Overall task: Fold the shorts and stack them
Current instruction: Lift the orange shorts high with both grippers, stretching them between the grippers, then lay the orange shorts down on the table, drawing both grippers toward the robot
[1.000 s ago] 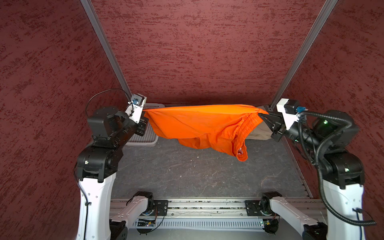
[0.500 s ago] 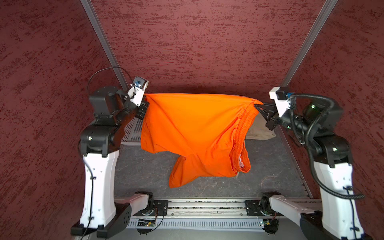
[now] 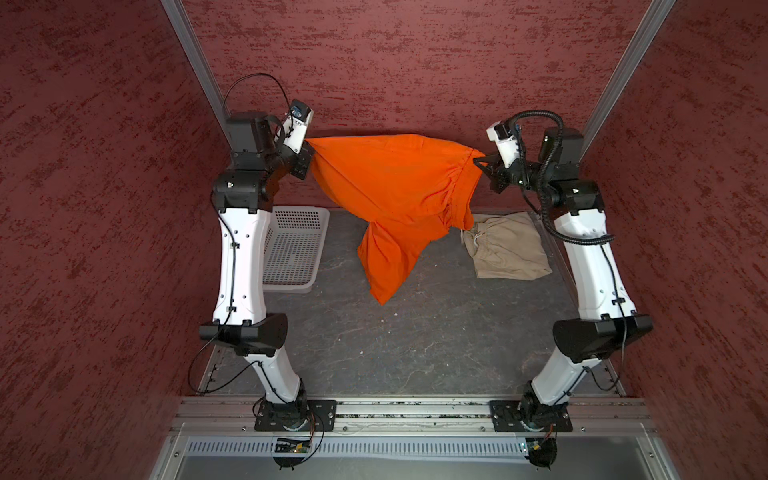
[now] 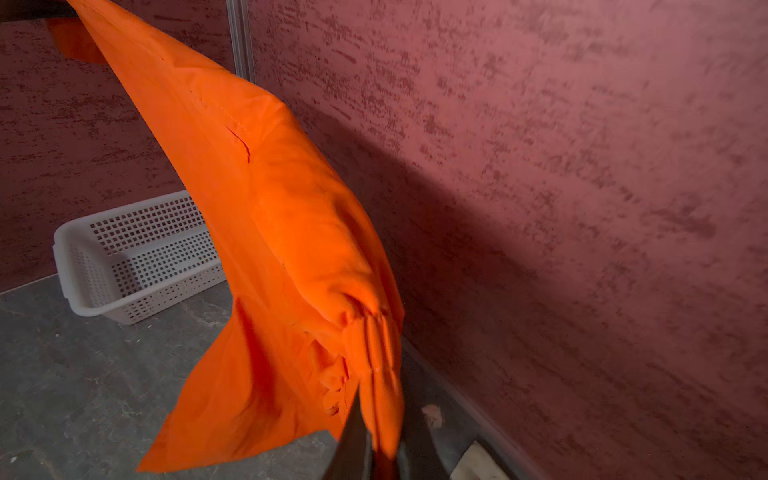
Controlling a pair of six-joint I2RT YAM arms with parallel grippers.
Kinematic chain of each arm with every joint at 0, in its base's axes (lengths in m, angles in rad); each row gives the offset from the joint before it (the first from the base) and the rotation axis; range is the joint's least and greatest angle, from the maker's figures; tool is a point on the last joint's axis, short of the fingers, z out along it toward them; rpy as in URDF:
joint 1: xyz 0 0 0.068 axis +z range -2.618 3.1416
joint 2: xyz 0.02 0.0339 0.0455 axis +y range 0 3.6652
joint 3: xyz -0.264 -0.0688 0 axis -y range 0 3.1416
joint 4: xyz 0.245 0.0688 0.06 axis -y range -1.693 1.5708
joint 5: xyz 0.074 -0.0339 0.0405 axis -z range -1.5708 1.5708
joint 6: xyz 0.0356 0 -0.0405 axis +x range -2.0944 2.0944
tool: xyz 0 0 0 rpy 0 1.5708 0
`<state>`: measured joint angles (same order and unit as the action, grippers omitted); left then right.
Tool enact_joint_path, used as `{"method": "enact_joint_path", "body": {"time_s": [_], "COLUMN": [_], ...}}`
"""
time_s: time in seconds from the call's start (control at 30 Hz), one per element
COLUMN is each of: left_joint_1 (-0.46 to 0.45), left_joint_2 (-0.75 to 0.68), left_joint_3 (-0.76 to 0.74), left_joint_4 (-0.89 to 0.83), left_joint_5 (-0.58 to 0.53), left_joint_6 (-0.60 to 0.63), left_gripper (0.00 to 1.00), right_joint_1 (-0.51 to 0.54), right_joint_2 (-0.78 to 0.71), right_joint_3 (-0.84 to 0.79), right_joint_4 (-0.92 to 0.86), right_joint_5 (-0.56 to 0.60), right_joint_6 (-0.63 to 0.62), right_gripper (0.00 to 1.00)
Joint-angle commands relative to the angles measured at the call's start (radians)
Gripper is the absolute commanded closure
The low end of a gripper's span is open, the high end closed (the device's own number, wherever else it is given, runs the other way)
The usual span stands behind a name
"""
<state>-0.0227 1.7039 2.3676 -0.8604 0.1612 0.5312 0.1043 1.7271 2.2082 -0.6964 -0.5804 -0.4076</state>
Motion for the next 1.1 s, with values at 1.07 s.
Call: {"method": "enact_joint_path", "body": {"time_s": [1.07], "left_joint_1": [-0.220], "left_joint_2": [-0.902], "left_joint_3": [-1.523], "left_joint_4": [-0.264], "left_joint_5": [-0.081], "left_joint_6": [0.461], "left_gripper": [1.00], "right_joint_1": [0.239], "right_joint_2": [-0.938], "right_joint_3": [-1.551], "right_joint_4": [-0.359], "right_joint_5": [0.196], "right_joint_6": [-0.664], "right_gripper": [1.00]}}
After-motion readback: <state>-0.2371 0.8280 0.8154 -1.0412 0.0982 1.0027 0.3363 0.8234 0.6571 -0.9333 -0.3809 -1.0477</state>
